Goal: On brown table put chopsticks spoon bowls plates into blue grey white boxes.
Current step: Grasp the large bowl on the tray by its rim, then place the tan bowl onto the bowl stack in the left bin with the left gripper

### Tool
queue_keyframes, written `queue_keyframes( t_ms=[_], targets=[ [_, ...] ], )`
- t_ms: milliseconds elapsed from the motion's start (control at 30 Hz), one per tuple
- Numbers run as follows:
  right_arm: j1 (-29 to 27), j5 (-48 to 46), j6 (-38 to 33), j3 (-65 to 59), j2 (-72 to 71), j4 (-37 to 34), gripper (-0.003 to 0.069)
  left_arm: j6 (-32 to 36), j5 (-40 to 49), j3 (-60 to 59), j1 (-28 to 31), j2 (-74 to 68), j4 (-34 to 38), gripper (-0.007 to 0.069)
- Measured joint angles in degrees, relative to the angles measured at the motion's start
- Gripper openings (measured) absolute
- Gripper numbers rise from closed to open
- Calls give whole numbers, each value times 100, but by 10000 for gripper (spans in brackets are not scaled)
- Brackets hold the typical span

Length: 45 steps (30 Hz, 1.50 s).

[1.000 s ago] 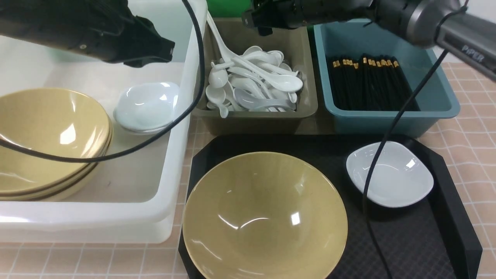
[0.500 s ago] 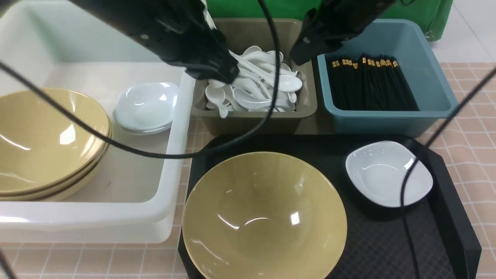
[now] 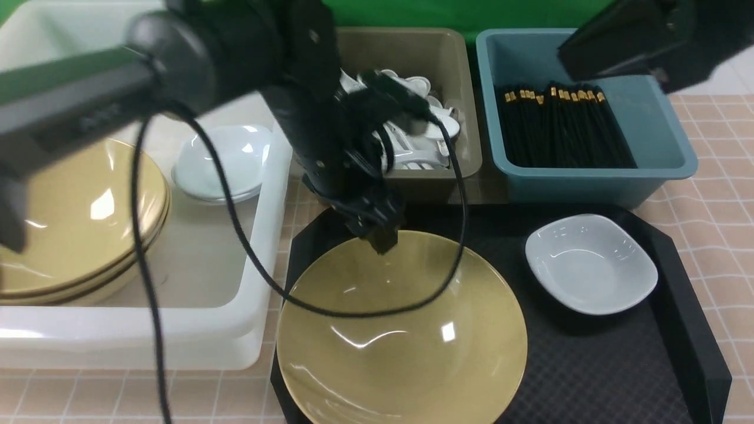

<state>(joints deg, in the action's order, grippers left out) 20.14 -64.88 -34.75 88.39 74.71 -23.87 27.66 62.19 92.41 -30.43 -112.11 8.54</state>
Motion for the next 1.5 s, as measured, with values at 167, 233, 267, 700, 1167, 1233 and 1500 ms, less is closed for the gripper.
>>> queue_keyframes(
  t_ms=[167,233,267,700,1167,1233,1500],
  targets=[
    [0,133,-5,-160,-116,75,140,-22,-236,4,-220,-315,-214,461],
    [0,152,-5,-175,-110,80,140,-42,-302,4,-232,-359,-214,461],
    [0,163,0,-179,-85,87,141,-83,-324,12,-232,-390,-214,460],
    [0,276,0,-179,235,95,150,-273,-103,66,-241,-342,62,85],
    [215,237,0,-173,308,101,152,-238,404,-16,581,1210,1007,8],
    [627,216,0,-133,308,119,152,-206,427,-216,1126,1608,1658,8],
    [2410,286,27,364,335,809,99,-100,407,-1556,3164,3120,2667,8]
  ],
)
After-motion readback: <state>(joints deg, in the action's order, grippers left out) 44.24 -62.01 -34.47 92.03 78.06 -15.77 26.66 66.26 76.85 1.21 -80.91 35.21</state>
